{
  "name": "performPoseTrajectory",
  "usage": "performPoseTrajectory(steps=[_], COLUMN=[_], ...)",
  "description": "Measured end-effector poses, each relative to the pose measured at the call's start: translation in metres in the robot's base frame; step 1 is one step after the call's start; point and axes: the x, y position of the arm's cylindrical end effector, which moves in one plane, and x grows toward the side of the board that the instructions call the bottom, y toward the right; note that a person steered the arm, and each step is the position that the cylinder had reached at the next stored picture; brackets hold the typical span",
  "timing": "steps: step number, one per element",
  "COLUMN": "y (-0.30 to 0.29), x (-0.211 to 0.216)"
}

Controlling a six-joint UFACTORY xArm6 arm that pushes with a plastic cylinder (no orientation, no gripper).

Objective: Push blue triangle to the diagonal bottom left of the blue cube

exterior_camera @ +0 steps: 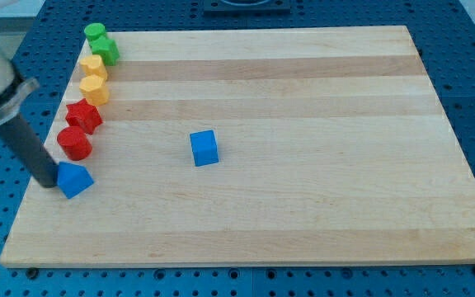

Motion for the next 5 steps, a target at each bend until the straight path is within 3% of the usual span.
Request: performPoseTrajectory(steps=[3, 5], y=[0.088, 0.107], x=[0.013, 0.062])
